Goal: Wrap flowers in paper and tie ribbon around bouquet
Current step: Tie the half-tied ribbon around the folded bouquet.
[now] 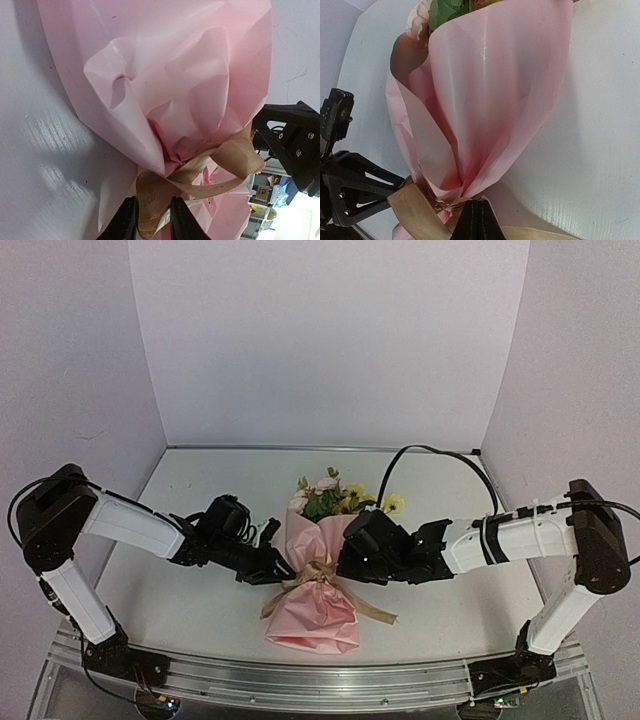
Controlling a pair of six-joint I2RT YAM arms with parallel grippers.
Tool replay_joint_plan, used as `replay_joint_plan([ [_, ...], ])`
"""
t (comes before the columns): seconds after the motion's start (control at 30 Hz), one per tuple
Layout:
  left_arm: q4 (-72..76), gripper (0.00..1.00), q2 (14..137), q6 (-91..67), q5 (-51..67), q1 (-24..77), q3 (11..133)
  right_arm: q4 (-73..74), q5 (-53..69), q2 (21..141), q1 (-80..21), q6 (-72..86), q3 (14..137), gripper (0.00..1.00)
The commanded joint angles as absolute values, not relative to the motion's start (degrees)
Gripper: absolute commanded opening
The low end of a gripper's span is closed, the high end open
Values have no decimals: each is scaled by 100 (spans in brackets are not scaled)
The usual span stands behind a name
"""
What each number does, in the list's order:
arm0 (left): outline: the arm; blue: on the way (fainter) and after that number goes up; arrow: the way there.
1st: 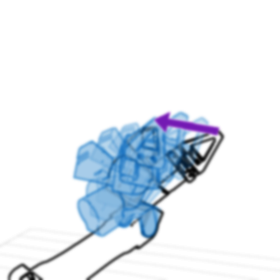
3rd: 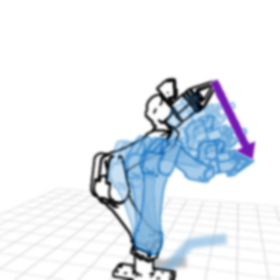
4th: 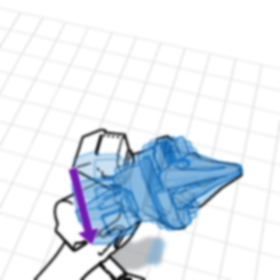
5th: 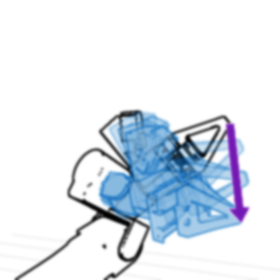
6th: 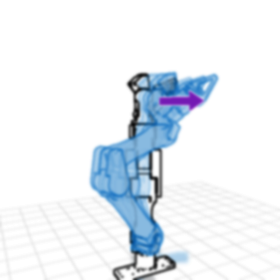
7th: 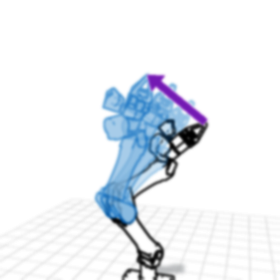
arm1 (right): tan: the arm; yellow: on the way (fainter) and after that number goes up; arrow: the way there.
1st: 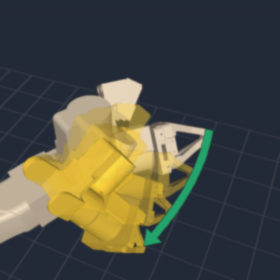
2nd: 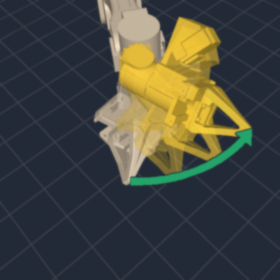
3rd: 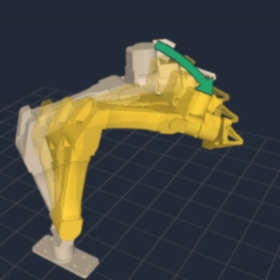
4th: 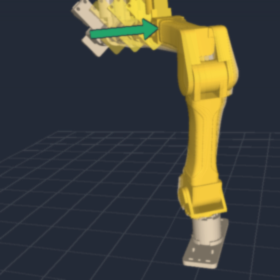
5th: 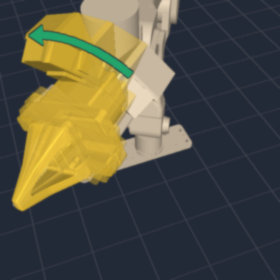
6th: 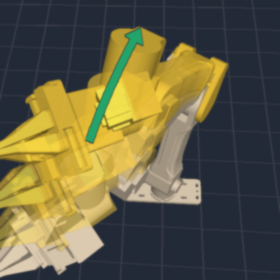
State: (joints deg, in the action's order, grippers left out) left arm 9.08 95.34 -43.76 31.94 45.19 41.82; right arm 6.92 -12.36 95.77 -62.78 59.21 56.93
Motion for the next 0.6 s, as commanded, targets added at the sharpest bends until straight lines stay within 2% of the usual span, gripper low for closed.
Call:
replay_joint_plan([
  [0.0, 836, 18, 9241, -4372, 3192, 4498, 4282, 598, -1323, 9457, -6304, 5990, 5629, 0],
  [0.2, 318, 2, 8989, -4230, 2998, 4494, 4476, 580, -1563, 9345, -6329, 6230, 5420, 0],
  [0.57, -145, 0, 8931, -4227, 2753, 4362, 4552, 576, -2151, 8974, -6433, 6776, 4893, 0],
])
